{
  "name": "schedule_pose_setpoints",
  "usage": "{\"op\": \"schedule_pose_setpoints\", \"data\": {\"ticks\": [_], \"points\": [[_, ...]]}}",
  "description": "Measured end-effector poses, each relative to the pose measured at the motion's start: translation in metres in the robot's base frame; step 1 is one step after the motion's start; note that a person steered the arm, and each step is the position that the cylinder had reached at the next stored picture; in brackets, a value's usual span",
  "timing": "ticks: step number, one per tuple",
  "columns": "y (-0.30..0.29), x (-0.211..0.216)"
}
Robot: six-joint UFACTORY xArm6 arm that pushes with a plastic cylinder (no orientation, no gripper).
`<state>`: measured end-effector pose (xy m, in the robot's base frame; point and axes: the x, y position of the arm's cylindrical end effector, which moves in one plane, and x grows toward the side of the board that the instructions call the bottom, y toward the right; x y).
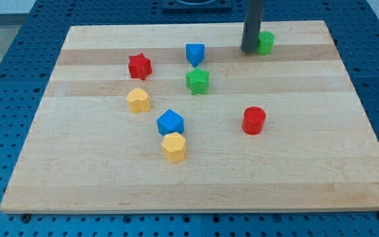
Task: Slide green circle towards top right
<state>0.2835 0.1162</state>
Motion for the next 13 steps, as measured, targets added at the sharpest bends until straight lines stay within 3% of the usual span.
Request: {"op": "schedule_pose_setpoints", "data": {"ticks": [2,8,13], "points": [[0.028,0.024],[0.01,-0.033],[0.046,-0.061]]}}
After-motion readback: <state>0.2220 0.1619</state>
